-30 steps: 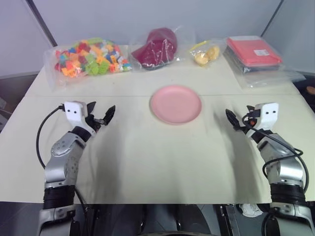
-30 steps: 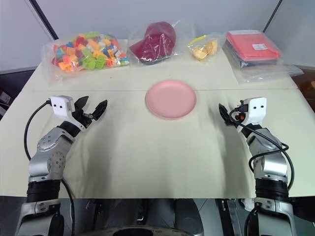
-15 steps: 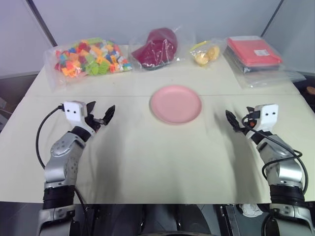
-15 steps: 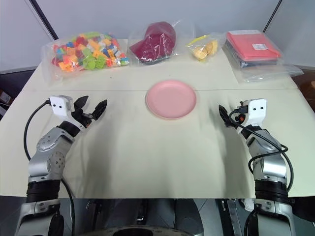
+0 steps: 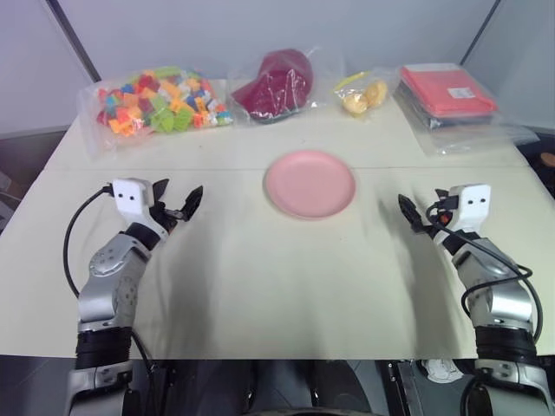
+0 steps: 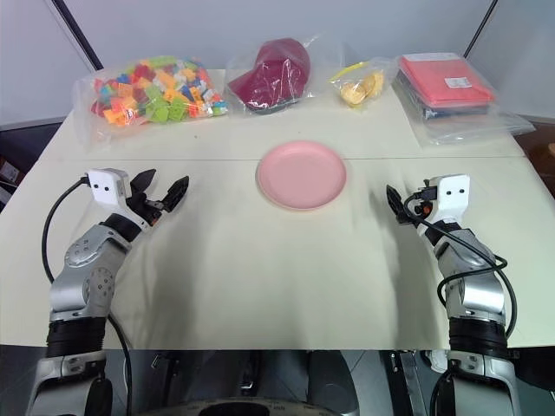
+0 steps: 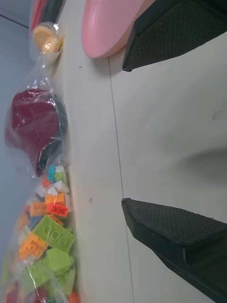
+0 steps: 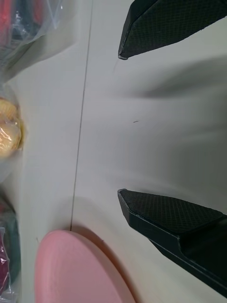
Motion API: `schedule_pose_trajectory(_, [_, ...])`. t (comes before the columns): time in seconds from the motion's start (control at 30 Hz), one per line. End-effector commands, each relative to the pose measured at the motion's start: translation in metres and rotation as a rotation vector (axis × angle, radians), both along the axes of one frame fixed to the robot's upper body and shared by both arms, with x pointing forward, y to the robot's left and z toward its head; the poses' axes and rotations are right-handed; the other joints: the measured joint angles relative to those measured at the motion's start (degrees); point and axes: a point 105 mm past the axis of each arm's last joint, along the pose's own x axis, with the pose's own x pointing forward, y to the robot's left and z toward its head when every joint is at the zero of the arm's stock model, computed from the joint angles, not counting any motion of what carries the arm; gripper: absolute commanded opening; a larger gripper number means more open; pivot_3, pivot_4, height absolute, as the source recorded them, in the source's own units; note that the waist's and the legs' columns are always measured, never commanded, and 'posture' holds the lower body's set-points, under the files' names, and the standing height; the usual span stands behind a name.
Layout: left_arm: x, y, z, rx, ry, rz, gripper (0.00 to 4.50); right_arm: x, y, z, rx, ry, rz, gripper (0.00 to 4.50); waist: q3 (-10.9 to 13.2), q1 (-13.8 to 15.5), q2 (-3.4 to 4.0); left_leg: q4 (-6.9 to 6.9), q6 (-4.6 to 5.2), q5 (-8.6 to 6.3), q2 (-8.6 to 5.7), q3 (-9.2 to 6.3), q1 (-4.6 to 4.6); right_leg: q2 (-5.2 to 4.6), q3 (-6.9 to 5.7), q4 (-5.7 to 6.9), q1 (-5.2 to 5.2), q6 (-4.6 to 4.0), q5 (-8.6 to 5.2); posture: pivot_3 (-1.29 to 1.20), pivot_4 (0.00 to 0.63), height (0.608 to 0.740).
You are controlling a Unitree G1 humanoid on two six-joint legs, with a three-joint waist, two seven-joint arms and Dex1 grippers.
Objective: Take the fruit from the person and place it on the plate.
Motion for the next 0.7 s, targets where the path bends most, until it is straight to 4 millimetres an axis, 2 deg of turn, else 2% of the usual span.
schedule_pose_trajectory(0.03, [-0.0015, 0.0038, 0.0083, 0.023, -0.036, 0.009, 4.48, -0.0030, -0.0025, 0.0152, -0.011, -0.058, -0.007, 4.50, 0.0, 0.0, 0.00, 0.00, 0.00, 0.00, 0.00, 0.00, 0.00, 0.00, 0.00, 0.00, 0.00, 0.00, 0.00, 0.00, 0.150, 0.740])
schedule_pose_trajectory(0.7, [-0.0040, 0.0054, 0.0038, 0.021, -0.023, 0.018, 4.48, -0.0010, -0.0036, 0.0150, -0.019, -0.051, 0.001, 4.50, 0.0, 0.0, 0.00, 0.00, 0.00, 0.00, 0.00, 0.00, 0.00, 0.00, 0.00, 0.00, 0.00, 0.00, 0.00, 0.00, 0.150, 0.740])
